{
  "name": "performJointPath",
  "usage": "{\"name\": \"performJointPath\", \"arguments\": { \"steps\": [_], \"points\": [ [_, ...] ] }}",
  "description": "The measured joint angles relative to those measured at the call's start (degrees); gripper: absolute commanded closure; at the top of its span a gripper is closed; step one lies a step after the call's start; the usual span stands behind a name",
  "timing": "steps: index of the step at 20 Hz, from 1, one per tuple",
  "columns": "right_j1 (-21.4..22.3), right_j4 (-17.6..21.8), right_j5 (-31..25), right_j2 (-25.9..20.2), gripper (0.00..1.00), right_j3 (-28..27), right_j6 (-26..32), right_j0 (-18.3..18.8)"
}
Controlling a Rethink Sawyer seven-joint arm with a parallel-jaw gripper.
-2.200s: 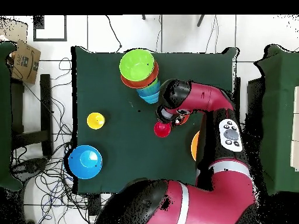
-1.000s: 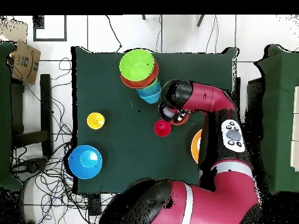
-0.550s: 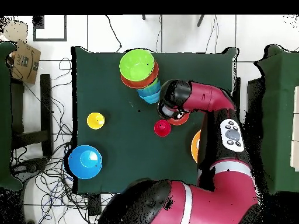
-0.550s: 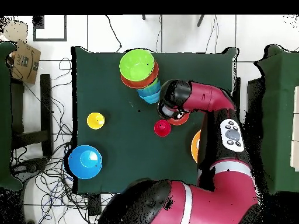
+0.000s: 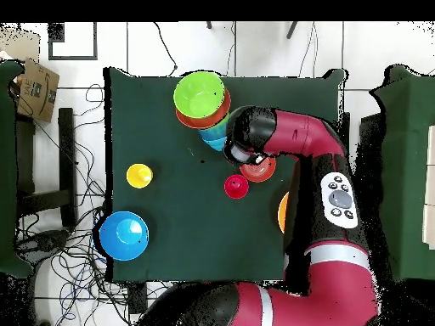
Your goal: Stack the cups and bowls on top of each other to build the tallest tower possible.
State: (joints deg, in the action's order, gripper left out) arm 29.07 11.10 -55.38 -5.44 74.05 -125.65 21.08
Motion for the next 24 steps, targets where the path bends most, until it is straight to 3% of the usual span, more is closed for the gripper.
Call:
{"name": "performJointPath", "arguments": {
  "steps": [8, 19, 24],
  "points": [
    [4.2, -2.7, 0.0, -0.3, 0.00, 0.0, 0.0, -1.7],
    [4.4, -5.4, 0.5, -0.4, 0.00, 0.3, 0.0, -4.5],
    [4.4, -6.9, 4.7, -0.6, 0.00, 2.4, 0.0, -5.1]
  ]
}}
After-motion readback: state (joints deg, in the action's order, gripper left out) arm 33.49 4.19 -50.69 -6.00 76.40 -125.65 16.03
